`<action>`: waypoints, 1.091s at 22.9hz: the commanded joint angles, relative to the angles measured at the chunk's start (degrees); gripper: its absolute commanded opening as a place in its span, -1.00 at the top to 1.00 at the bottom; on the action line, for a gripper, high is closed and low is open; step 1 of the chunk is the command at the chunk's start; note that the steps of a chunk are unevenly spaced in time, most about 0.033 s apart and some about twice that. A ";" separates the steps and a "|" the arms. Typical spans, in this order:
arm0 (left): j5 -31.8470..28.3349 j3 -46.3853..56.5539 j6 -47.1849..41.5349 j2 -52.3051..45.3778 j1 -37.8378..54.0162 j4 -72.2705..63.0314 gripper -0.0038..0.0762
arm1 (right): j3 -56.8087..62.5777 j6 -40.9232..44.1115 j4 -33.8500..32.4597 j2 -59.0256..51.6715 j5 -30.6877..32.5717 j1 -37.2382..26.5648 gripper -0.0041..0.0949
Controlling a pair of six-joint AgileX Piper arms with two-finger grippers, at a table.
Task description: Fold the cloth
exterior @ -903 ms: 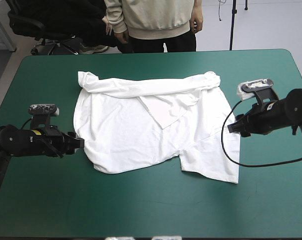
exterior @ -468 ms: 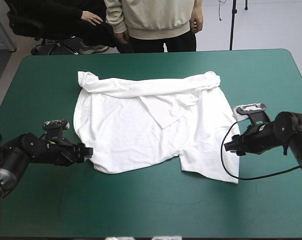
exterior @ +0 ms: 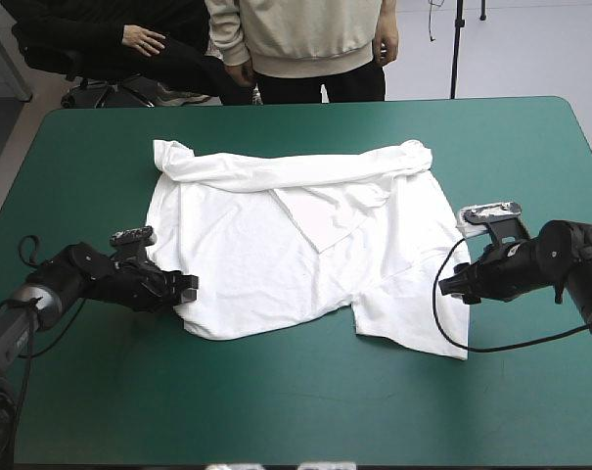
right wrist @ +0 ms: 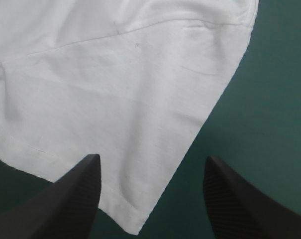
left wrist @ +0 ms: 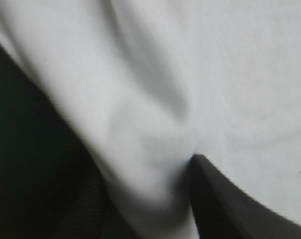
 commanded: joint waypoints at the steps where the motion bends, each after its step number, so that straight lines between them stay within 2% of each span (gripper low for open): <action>1: 0.32 0.28 0.39 1.60 -3.94 -2.30 0.45 | -1.39 -0.79 0.76 -1.44 -0.82 -0.45 -0.22; 3: -0.77 0.28 0.82 1.60 -5.36 -2.43 0.88 | -1.39 -0.68 0.89 -1.44 0.04 -0.45 -0.22; 4: -1.35 0.28 1.25 1.60 -5.99 -2.56 0.94 | -1.39 -0.68 0.89 -1.44 0.61 -0.45 -0.22; 8: -1.80 0.28 1.35 1.60 -6.27 -2.88 0.95 | -1.11 -0.54 1.02 -1.44 1.12 -0.45 -0.22; 13: -1.39 0.28 1.35 1.60 -6.15 -2.43 0.95 | 1.49 -0.84 -0.38 -0.68 -1.88 -0.45 -0.27; 17: -0.96 0.28 1.35 1.60 -6.15 -2.53 0.95 | 2.43 -0.17 -0.90 4.57 -3.61 -0.45 -0.27; 22: -0.48 0.28 1.35 1.60 -6.15 -2.53 0.95 | 2.43 1.57 -1.06 13.62 -7.14 0.21 -0.18; 25: -1.02 0.28 1.16 1.60 -6.15 -2.42 0.95 | 2.43 2.92 -1.21 16.62 -7.94 4.92 -0.05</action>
